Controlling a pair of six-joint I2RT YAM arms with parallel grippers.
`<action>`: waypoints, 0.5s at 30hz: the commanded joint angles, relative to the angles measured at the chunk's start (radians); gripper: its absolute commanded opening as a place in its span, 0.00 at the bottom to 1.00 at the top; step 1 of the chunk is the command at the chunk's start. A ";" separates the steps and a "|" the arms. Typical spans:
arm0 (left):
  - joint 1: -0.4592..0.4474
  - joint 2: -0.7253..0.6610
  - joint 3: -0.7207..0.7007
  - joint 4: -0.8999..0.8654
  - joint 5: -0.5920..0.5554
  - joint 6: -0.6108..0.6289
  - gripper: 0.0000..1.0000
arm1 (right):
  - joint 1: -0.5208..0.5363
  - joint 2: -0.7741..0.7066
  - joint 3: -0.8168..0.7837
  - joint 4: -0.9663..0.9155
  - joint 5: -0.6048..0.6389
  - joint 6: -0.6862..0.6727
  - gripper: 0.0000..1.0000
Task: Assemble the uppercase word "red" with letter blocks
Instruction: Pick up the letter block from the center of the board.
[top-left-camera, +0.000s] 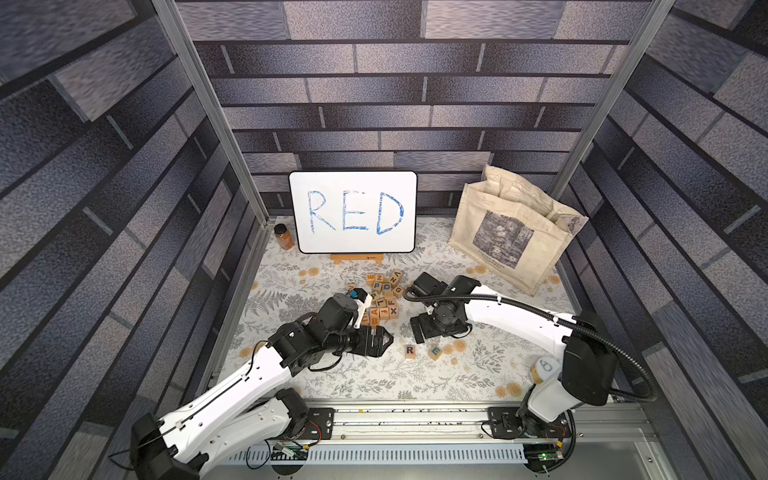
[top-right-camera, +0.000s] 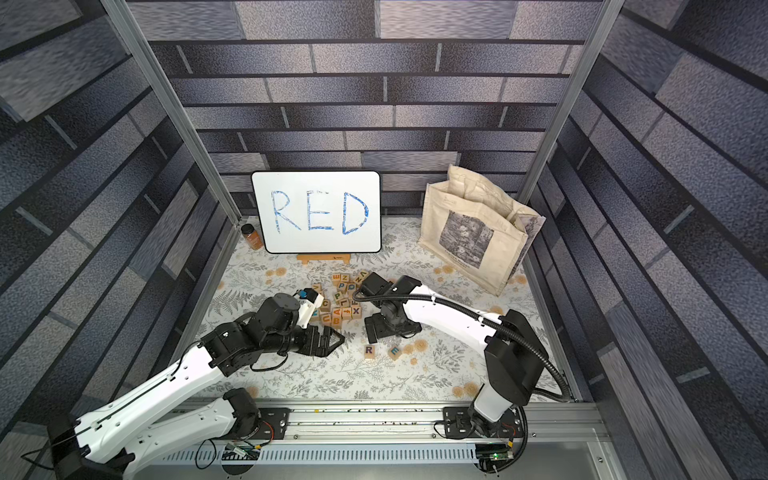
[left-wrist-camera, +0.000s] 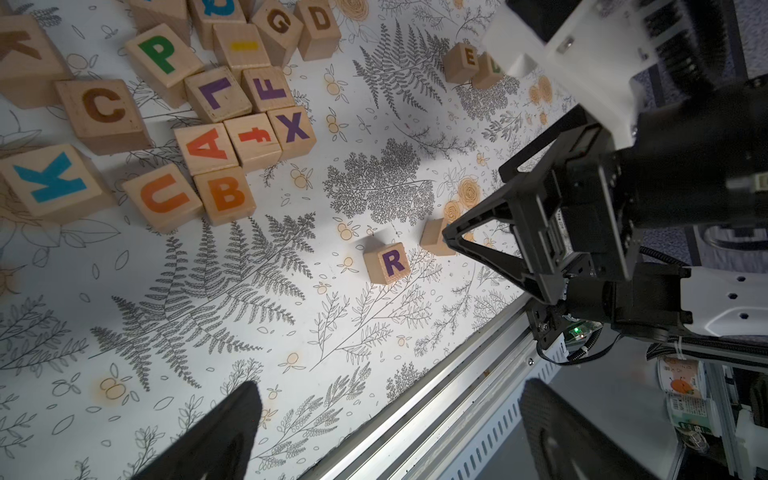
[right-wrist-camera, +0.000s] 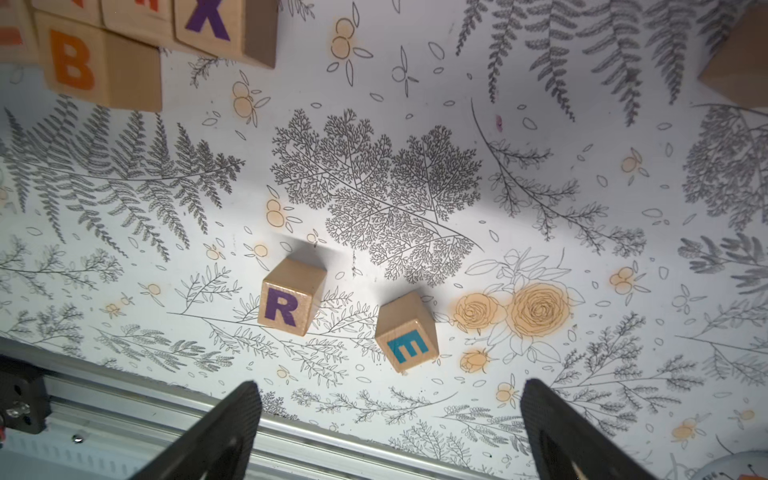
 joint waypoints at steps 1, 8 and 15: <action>-0.005 0.006 -0.005 0.018 -0.020 0.024 1.00 | 0.008 -0.051 -0.016 -0.022 -0.017 0.206 1.00; -0.005 0.029 -0.002 0.043 -0.014 0.028 1.00 | 0.006 -0.118 -0.094 0.072 -0.036 0.466 1.00; -0.006 0.049 0.000 0.061 -0.003 0.040 1.00 | 0.005 -0.175 -0.237 0.161 -0.055 0.729 1.00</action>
